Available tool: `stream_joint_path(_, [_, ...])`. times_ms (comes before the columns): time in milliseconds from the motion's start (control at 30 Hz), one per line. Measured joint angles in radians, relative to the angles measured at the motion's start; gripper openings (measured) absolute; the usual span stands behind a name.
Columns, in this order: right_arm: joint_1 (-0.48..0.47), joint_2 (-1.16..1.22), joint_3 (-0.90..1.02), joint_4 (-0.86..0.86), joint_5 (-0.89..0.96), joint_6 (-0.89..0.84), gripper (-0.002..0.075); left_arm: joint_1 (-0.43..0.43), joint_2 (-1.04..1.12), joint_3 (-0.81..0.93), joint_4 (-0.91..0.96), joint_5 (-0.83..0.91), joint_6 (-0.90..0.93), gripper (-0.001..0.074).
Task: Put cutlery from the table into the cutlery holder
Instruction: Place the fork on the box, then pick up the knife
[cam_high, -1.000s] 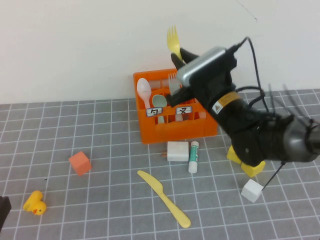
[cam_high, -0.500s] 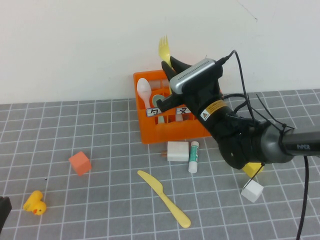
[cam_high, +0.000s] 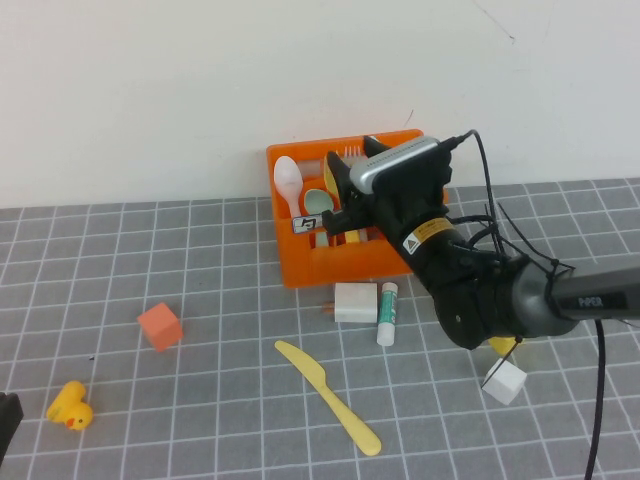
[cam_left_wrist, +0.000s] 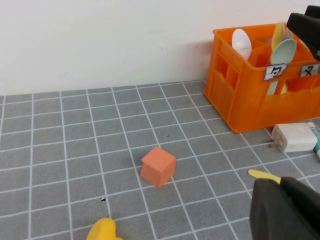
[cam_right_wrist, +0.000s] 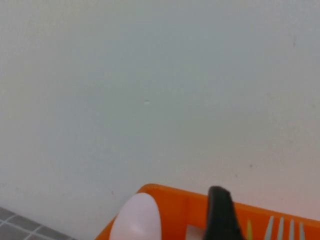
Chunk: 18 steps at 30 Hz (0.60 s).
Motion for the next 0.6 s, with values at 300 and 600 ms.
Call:
stream_joint_path(300, [-0.002, -0.104, 0.000, -0.064, -0.041, 0.014, 0.0215, 0.000, 0.000, 0.000, 0.000, 0.000, 0.002, 0.0000])
stream_joint_path(600, [0.012, -0.498, 0.000, -0.672, 0.704, 0.424, 0.0007, 0.000, 0.000, 0.000, 0.001, -0.007, 0.002, 0.0000])
